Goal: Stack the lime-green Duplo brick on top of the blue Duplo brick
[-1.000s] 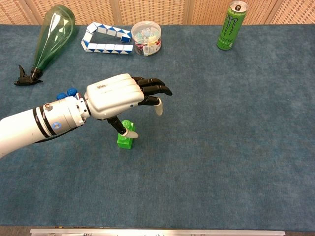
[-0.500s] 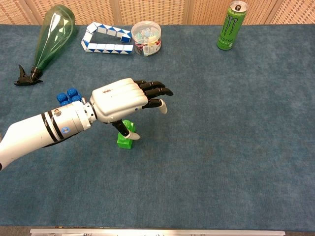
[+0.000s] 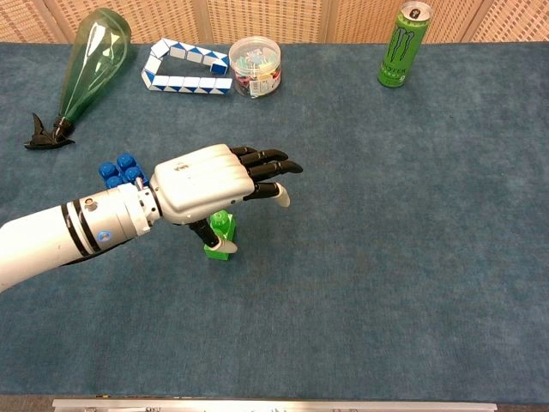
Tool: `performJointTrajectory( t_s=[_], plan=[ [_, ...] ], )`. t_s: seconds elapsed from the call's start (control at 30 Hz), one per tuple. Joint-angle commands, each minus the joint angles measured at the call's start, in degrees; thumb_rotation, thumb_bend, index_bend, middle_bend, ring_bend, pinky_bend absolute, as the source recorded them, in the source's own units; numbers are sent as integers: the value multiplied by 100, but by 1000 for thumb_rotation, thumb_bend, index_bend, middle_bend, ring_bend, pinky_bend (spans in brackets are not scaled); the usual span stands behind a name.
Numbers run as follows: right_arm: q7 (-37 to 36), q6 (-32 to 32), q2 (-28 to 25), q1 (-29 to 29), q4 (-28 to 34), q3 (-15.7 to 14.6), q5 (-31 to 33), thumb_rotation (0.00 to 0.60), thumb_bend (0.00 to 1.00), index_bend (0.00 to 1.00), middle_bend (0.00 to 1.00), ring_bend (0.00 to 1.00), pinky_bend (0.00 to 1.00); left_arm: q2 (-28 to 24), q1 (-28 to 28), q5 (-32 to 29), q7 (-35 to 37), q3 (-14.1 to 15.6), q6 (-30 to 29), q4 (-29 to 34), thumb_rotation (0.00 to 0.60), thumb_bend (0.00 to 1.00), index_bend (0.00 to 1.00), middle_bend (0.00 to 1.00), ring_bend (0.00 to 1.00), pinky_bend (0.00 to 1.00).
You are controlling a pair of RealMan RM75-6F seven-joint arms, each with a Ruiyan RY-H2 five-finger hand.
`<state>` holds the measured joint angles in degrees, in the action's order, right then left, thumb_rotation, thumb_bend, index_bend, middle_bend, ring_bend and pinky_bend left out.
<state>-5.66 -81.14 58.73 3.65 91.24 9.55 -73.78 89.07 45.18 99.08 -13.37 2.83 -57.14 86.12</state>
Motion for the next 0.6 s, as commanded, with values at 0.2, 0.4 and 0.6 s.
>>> performJointTrajectory(
  t_s=[0.2, 0.4, 0.6],
  plan=[
    [18, -13, 7, 0, 14, -4, -17, 600, 69, 549, 389, 305, 301, -574, -38, 267, -301, 278, -9, 535, 600, 0, 254, 56, 14, 167],
    [53, -15, 16, 5, 28, -3, -13, 600, 69, 549, 389, 305, 301, -756, -51, 297, -372, 381, 92, 466, 600, 0, 254, 16, 0, 126],
    [76, 17, 22, 19, 18, 3, 17, 600, 69, 549, 389, 305, 302, -761, -65, 268, -383, 457, 232, 355, 600, 0, 254, 0, 0, 96]
  ],
)
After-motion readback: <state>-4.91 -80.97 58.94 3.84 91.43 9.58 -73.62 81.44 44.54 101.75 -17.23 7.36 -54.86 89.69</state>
